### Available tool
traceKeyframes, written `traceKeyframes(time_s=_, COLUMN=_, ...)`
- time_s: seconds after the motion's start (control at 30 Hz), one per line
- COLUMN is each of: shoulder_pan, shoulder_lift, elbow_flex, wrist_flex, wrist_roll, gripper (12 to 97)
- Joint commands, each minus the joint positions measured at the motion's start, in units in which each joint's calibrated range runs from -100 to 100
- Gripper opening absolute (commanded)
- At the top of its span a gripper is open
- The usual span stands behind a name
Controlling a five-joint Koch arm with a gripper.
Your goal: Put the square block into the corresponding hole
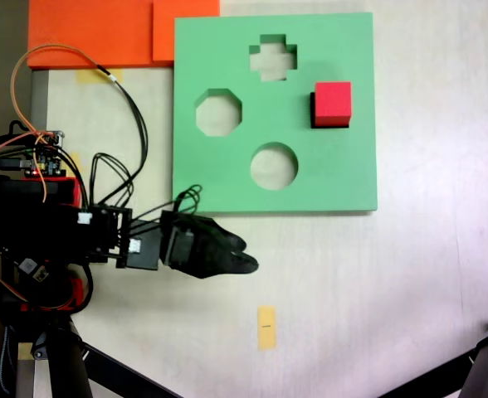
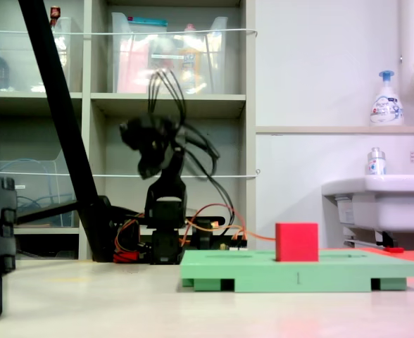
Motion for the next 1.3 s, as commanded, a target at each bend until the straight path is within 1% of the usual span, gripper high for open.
traceKeyframes(time_s=0.0, shoulder_pan=-0.1, shoulder_lift=-1.0, elbow_flex=-7.5, wrist_flex=21.4, wrist_roll=-4.1, gripper=49.4)
traceKeyframes(time_s=0.13, shoulder_pan=-0.3, shoulder_lift=-1.0, elbow_flex=-31.4, wrist_flex=38.5, wrist_roll=-8.1, gripper=49.3)
traceKeyframes(time_s=0.3, shoulder_pan=0.5, shoulder_lift=-1.0, elbow_flex=-49.1, wrist_flex=38.9, wrist_roll=-12.0, gripper=49.3)
traceKeyframes(time_s=0.4, shoulder_pan=1.0, shoulder_lift=-1.0, elbow_flex=-49.1, wrist_flex=38.9, wrist_roll=-12.6, gripper=49.3)
traceKeyframes(time_s=0.5, shoulder_pan=1.5, shoulder_lift=-1.0, elbow_flex=-49.1, wrist_flex=28.3, wrist_roll=-12.6, gripper=51.0)
traceKeyframes(time_s=0.67, shoulder_pan=2.7, shoulder_lift=-1.0, elbow_flex=-49.1, wrist_flex=14.7, wrist_roll=-12.6, gripper=50.2)
traceKeyframes(time_s=0.73, shoulder_pan=2.8, shoulder_lift=-1.0, elbow_flex=-49.1, wrist_flex=14.5, wrist_roll=-12.5, gripper=46.5)
traceKeyframes(time_s=0.87, shoulder_pan=2.9, shoulder_lift=-1.0, elbow_flex=-49.1, wrist_flex=15.0, wrist_roll=-11.7, gripper=46.9)
traceKeyframes(time_s=0.93, shoulder_pan=3.1, shoulder_lift=-1.0, elbow_flex=-49.1, wrist_flex=15.1, wrist_roll=-11.8, gripper=49.4)
traceKeyframes(time_s=1.27, shoulder_pan=4.3, shoulder_lift=-1.0, elbow_flex=-49.1, wrist_flex=15.4, wrist_roll=-11.8, gripper=49.5)
